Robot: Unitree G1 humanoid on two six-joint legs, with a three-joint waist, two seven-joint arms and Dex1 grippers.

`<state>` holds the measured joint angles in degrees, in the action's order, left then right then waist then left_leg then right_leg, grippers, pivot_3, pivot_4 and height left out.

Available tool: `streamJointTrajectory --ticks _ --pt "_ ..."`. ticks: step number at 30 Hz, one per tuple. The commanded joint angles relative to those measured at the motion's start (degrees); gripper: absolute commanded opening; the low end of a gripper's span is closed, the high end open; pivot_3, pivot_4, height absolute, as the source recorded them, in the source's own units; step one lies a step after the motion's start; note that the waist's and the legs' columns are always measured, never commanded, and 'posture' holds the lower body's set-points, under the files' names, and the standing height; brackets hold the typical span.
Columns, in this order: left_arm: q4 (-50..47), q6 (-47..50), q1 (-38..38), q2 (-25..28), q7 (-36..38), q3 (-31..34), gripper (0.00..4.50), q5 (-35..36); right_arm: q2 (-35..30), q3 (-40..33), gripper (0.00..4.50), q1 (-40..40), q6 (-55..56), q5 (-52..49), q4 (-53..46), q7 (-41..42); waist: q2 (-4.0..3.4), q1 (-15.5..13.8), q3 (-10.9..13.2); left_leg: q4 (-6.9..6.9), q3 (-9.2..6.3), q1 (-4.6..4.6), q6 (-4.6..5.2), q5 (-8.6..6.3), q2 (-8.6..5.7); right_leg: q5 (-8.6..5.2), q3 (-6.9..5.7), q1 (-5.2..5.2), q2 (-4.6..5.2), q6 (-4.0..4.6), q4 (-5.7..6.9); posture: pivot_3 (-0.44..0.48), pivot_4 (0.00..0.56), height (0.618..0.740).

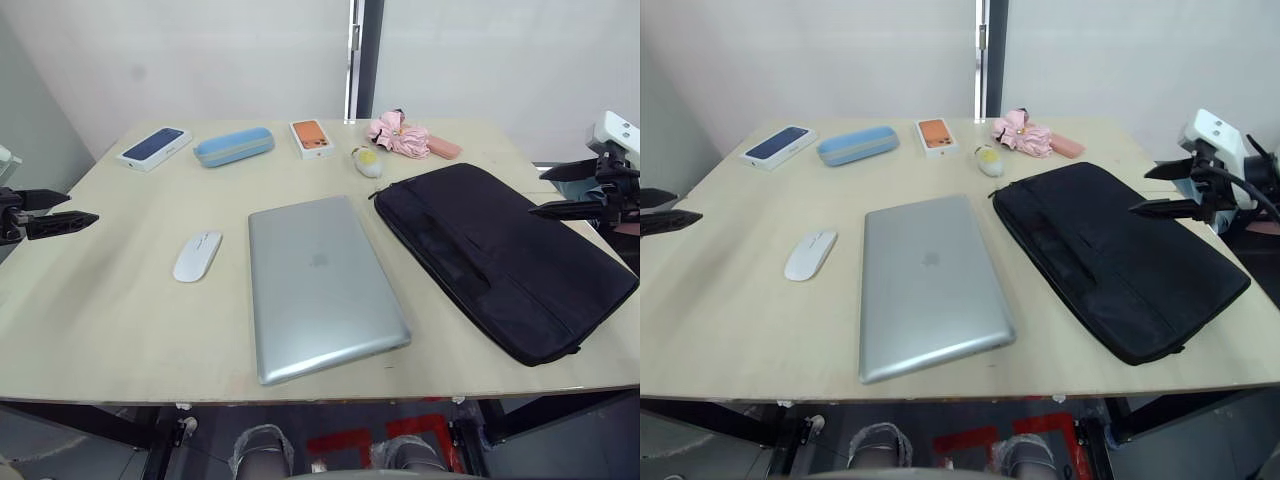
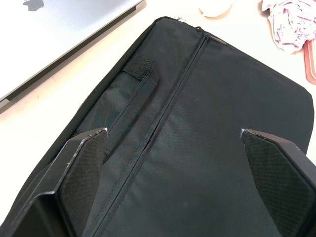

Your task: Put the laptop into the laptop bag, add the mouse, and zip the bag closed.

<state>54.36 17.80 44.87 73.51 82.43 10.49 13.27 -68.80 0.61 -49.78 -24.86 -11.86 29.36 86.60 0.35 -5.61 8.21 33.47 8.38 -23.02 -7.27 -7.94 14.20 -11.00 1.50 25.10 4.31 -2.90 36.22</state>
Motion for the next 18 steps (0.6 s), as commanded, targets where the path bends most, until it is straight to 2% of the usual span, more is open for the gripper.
streamJointTrajectory --ticks 1,18 --pt "-0.42 -0.33 0.85 0.58 0.38 0.88 4.47 0.08 -1.01 -1.46 4.5 -1.19 0.2 -0.48 -1.0 0.87 0.0 0.0 0.0 0.0 0.0 0.0 0.0 0.0 0.0 0.0 0.0 0.0 0.0 0.0 0.0 0.0 0.15 0.74" --pt "-0.9 0.28 1.99 -0.09 -0.13 0.36 4.47 -0.71 -0.83 -1.37 4.5 -1.28 -0.94 -0.43 -2.56 0.19 0.0 -0.03 0.0 0.06 -0.01 0.0 0.01 0.0 0.0 0.0 0.0 -0.01 0.0 0.01 0.07 0.0 0.15 0.74"
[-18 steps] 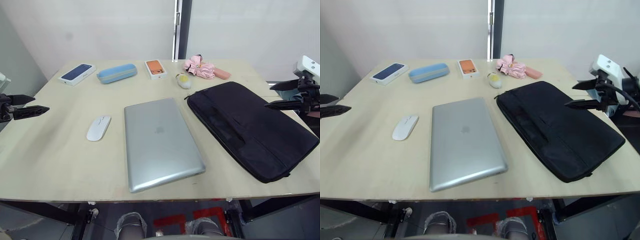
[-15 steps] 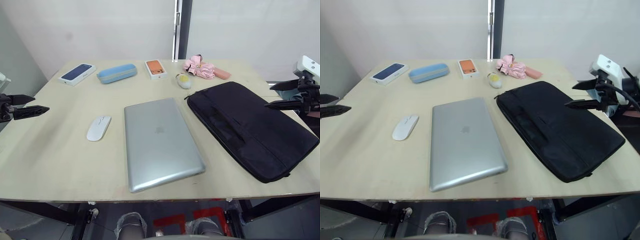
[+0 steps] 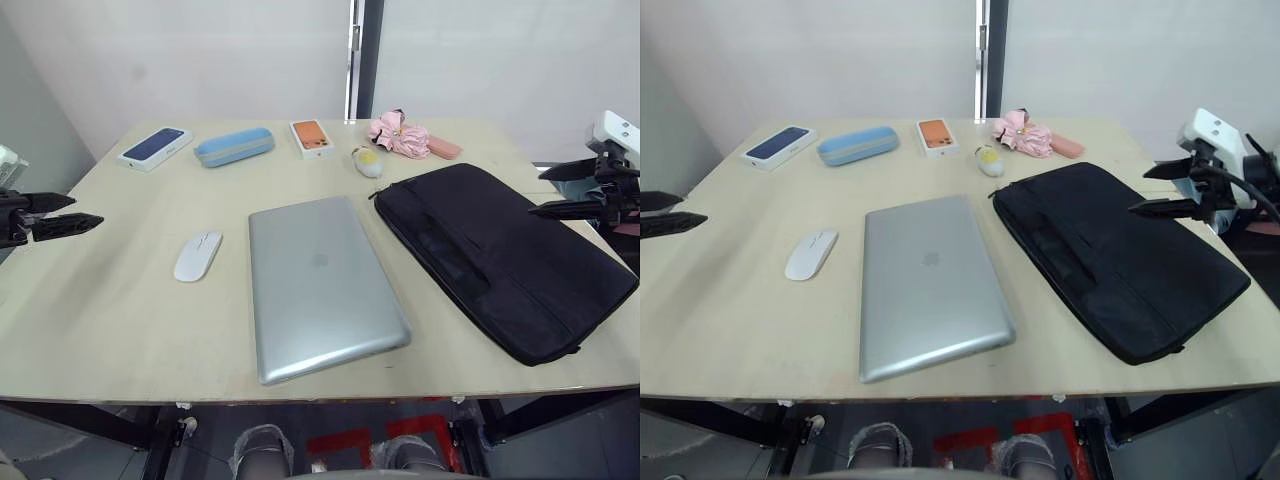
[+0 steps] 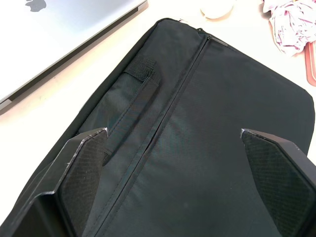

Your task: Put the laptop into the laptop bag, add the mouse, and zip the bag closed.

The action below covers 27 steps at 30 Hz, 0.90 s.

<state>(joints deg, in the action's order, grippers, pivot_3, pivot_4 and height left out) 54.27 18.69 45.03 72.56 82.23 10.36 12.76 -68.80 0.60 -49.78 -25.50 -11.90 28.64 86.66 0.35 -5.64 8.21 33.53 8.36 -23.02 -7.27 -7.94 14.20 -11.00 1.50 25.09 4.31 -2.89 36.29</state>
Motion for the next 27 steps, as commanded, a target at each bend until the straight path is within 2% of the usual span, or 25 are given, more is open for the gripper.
streamJointTrajectory --ticks 1,13,20,27 --pt "-0.75 -0.61 1.87 0.86 0.05 0.45 4.47 -0.27 -0.81 -1.3 4.5 -1.29 -0.43 -0.35 -2.05 0.05 0.0 -0.01 0.0 0.0 0.0 0.0 0.0 0.0 0.0 0.0 0.0 0.0 0.0 0.0 0.0 0.0 0.15 0.74" --pt "-1.27 1.14 1.71 0.95 0.29 -0.01 4.47 -0.5 -0.84 -1.03 4.5 -1.93 -0.95 -0.04 -2.17 0.12 0.0 -0.03 0.0 0.01 -0.01 0.0 0.0 0.0 0.0 0.0 0.0 0.0 0.0 0.0 0.02 0.0 0.15 0.74" --pt "-1.54 7.24 3.06 1.15 1.16 -1.21 4.47 -0.48 -1.44 -1.27 4.5 -1.93 0.69 0.12 -0.3 1.02 0.0 -0.02 0.0 0.03 0.0 0.0 0.0 0.0 0.0 0.0 0.0 0.0 0.0 0.01 0.03 0.0 0.15 0.74" --pt "-2.09 16.75 4.79 0.72 5.62 -1.67 4.47 1.55 0.52 -1.13 4.5 -0.59 0.19 -1.01 -2.54 0.67 0.0 0.0 0.0 0.03 -0.01 0.0 0.0 0.0 0.0 0.0 0.0 0.0 0.0 0.02 0.03 0.0 0.15 0.74"
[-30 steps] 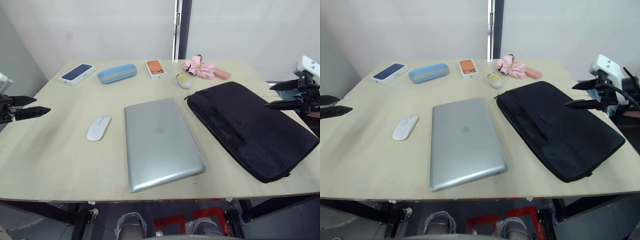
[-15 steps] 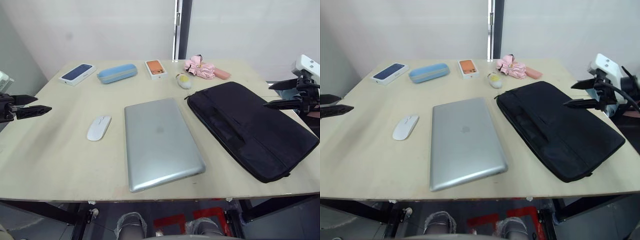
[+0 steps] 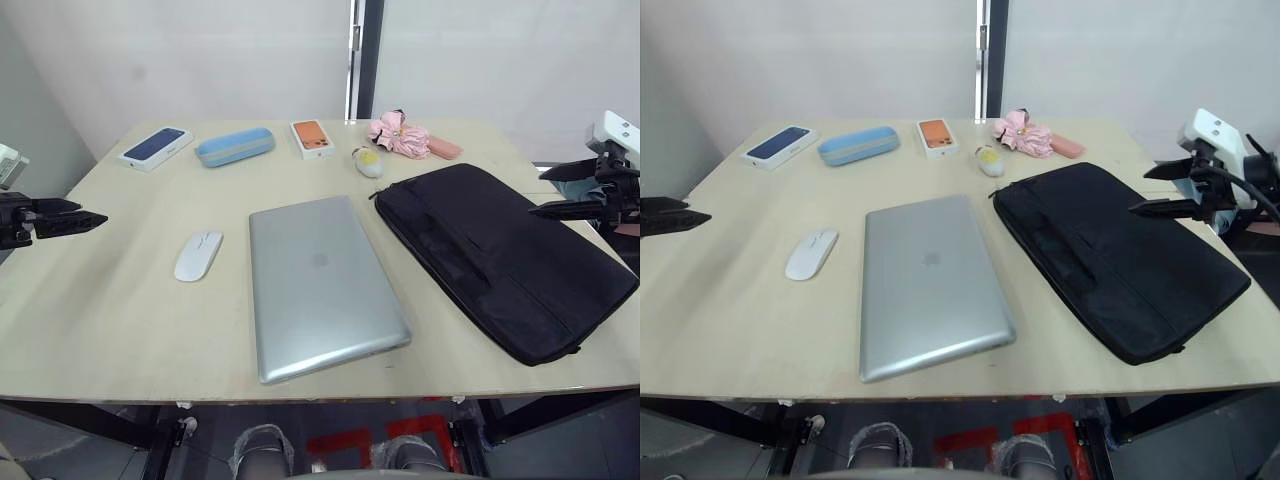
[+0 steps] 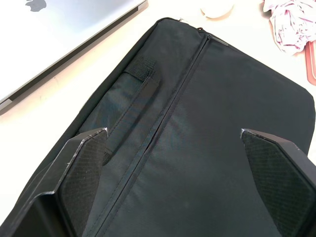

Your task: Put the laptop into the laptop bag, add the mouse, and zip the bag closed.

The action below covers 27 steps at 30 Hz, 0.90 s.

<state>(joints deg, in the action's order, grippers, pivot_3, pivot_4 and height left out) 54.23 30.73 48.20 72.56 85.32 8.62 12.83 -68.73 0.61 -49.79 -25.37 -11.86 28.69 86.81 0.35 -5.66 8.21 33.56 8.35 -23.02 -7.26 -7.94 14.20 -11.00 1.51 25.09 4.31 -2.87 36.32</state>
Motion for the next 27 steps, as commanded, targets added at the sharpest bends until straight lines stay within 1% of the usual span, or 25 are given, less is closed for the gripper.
streamJointTrajectory --ticks 1,3,5,8,10,16,19,21,23,25,27 --pt "-3.16 7.01 1.04 0.31 3.97 -0.35 4.47 2.02 1.45 -1.19 4.5 -0.21 -0.25 -1.48 -3.44 -0.07 0.0 0.08 0.0 0.0 0.0 0.01 0.0 0.0 0.0 0.0 0.0 -0.01 0.0 0.0 0.0 0.0 0.15 0.74" --pt "-4.98 9.97 -0.04 -0.1 5.87 -0.97 4.47 2.69 2.67 -1.3 4.5 0.25 -0.66 -1.89 -4.54 -0.75 0.0 0.1 0.0 0.0 0.0 0.03 0.0 0.0 0.0 0.0 0.01 -0.02 0.0 0.01 0.03 0.0 0.15 0.74" --pt "-7.97 14.71 -2.01 -0.48 6.91 -1.44 4.47 5.14 3.91 -1.35 4.5 1.45 -1.39 -2.56 -6.96 -1.22 0.0 0.06 0.0 0.03 0.0 0.03 0.0 0.0 0.0 0.0 0.02 -0.01 0.01 0.01 0.08 0.0 0.15 0.74" --pt "-12.48 23.9 -3.64 -1.23 7.18 -2.33 4.47 10.2 6.65 -1.51 4.5 3.15 -2.78 -3.55 -11.38 -3.71 0.0 -0.04 0.0 0.03 -0.01 0.01 0.0 0.0 0.0 -0.03 0.0 0.03 0.0 0.07 0.12 0.0 0.15 0.74" --pt "-15.0 28.28 -4.36 -1.7 7.18 -3.62 4.47 12.5 7.94 -0.92 4.5 4.4 -2.99 -3.33 -14.15 -5.02 0.0 -0.12 0.0 0.07 -0.02 0.01 0.0 0.0 0.0 -0.07 0.0 0.04 0.0 0.14 0.22 0.0 0.15 0.74" --pt "-22.85 38.33 -7.72 -3.41 7.16 -7.58 4.47 17.46 12.21 2.15 4.5 7.87 -3.87 -2.68 -22.29 -7.89 0.0 -0.31 0.0 0.14 -0.06 0.05 -0.01 0.01 0.0 -0.09 -0.01 0.0 0.0 0.17 0.33 0.0 0.15 0.74" --pt "-24.71 41.44 -9.06 -5.08 5.75 -7.76 4.5 19.53 14.7 3.69 3.71 7.25 -3.82 -1.36 -23.53 -10.67 0.0 -0.27 0.0 0.22 -0.07 0.06 -0.01 0.01 -0.01 -0.09 0.01 0.02 0.01 0.17 0.44 0.0 0.15 0.74" --pt "-24.89 42.86 -9.42 -6.03 4.57 -7.51 4.5 20.36 15.85 4.22 2.97 6.97 -3.42 -0.66 -23.79 -12.45 0.0 -0.27 0.0 0.26 -0.1 0.06 -0.02 0.01 -0.01 -0.09 0.01 0.02 0.01 0.17 0.5 0.0 0.15 0.74" --pt "-26.33 44.21 -11.3 -7.07 4.06 -8.24 4.5 21.17 17.4 5.22 2.26 6.71 -4.52 -0.06 -24.75 -14.43 0.0 -0.2 0.0 0.27 -0.11 0.05 -0.03 0.01 -0.01 -0.09 0.0 0.01 0.01 0.17 0.51 0.0 0.15 0.74" --pt "-27.24 44.68 -12.59 -7.97 3.26 -8.9 4.5 21.42 18.61 6.26 1.63 6.51 -5.13 0.69 -25.54 -15.96 -0.01 -0.13 -0.01 0.27 -0.11 0.06 -0.03 0.01 -0.01 -0.09 0.0 0.0 0.0 0.17 0.5 0.0 0.15 0.74" --pt "-26.7 46.26 -11.68 -9.99 1.33 -8.71 4.5 21.85 19.97 8.12 0.93 6.52 -4.79 2.32 -26.35 -17.54 -0.01 -0.1 -0.01 0.27 -0.13 0.05 -0.03 0.02 -0.02 -0.09 -0.01 0.0 0.0 0.17 0.5 0.0 0.15 0.74"
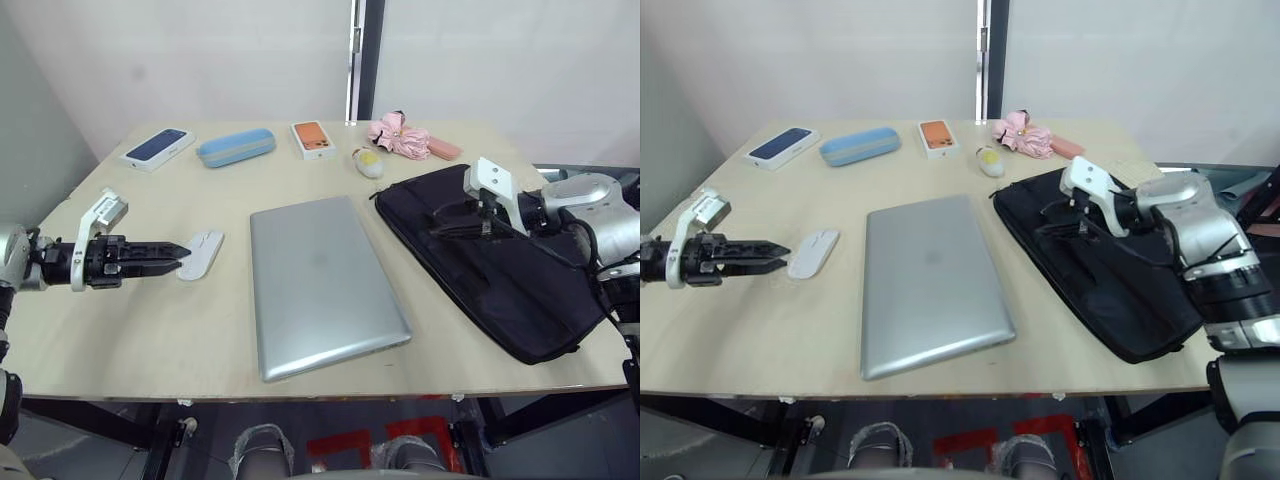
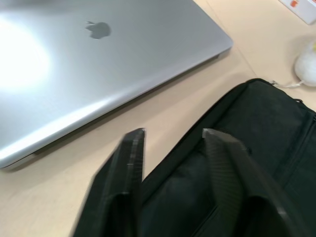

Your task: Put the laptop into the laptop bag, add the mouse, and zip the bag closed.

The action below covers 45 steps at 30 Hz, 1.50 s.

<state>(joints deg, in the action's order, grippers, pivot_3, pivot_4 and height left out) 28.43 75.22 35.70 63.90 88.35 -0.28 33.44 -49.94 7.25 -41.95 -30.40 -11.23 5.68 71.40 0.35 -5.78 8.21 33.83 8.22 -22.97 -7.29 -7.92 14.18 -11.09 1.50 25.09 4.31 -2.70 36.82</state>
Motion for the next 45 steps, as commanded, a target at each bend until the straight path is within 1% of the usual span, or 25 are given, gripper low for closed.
streamJointTrajectory --ticks 1,2,3,9,14,23,32,37,45 --pt "-0.73 2.16 1.06 -2.34 -2.67 0.11 4.5 1.22 1.86 2.52 0.58 -1.25 0.8 2.76 -3.54 -2.95 0.0 -0.01 0.0 0.01 -0.04 0.0 -0.01 0.01 0.0 0.0 -0.02 -0.01 0.0 0.0 0.02 0.0 0.15 0.74" --pt "-0.5 2.68 1.27 -3.29 -3.49 0.15 4.5 1.32 2.6 3.4 0.23 -1.24 1.27 3.74 -3.58 -3.82 0.0 -0.02 0.0 0.02 -0.04 0.0 -0.02 0.01 0.0 0.0 -0.03 0.0 0.0 0.0 0.05 0.0 0.15 0.74" --pt "-0.3 3.15 1.34 -4.07 -4.01 0.15 4.5 1.55 3.22 4.24 0.04 -1.24 1.52 4.53 -3.51 -4.49 0.0 -0.02 0.0 0.02 -0.04 0.0 -0.02 0.01 0.0 0.0 -0.03 -0.01 0.0 0.0 0.07 0.0 0.15 0.74" --pt "0.72 2.79 1.88 -9.65 -8.74 0.41 4.5 1.25 6.79 8.56 0.04 -0.74 3.44 8.84 -1.38 -7.13 0.0 0.01 0.0 0.06 -0.07 0.01 -0.03 0.02 -0.02 0.0 -0.03 -0.05 0.0 0.0 0.08 0.0 0.15 0.74" --pt "3.34 0.78 2.79 -14.5 -12.09 0.71 4.5 0.62 8.86 11.22 0.04 -0.44 9.4 12.36 4.27 -8.27 0.02 -0.01 -0.01 0.06 -0.09 0.01 -0.03 0.02 -0.04 0.0 -0.04 -0.11 0.01 0.0 0.05 0.0 0.15 0.74" --pt "7.62 -1.31 5.13 -19.05 -14.94 -0.11 4.5 -0.46 13.77 13.46 0.04 -2.7 14.76 15.88 14.1 -8.91 0.02 0.41 -0.01 0.08 -0.13 0.01 -0.03 0.02 -0.04 0.0 -0.07 -0.14 0.0 -0.01 0.05 0.0 0.15 0.74" --pt "11.95 -2.84 6.42 -24.17 -16.7 -0.56 4.5 -1.41 20.73 14.83 0.04 -3.65 17.59 17.36 18.43 -8.72 0.01 0.36 -0.03 0.11 -0.16 0.07 -0.03 0.02 -0.04 0.0 -0.09 -0.22 0.02 0.0 0.08 0.0 0.15 0.74" --pt "9.08 -1.29 6.47 -26.6 -17.25 1.18 4.5 0.81 22.84 14.03 0.04 -3.59 17.87 17.02 18.02 -8.15 0.02 0.31 -0.07 0.13 -0.17 0.13 -0.02 0.02 -0.08 0.01 -0.09 -0.29 0.05 0.0 0.11 0.0 0.15 0.74" --pt "2.52 1.8 4.9 -28.32 -18.98 3.79 4.5 3.4 21.38 13.09 0.04 -2.2 17.29 17.34 17.66 -7.41 0.02 0.8 -0.07 0.08 -0.19 0.05 -0.02 0.03 -0.05 0.01 -0.12 -0.22 0.01 0.01 0.02 0.0 0.15 0.74"
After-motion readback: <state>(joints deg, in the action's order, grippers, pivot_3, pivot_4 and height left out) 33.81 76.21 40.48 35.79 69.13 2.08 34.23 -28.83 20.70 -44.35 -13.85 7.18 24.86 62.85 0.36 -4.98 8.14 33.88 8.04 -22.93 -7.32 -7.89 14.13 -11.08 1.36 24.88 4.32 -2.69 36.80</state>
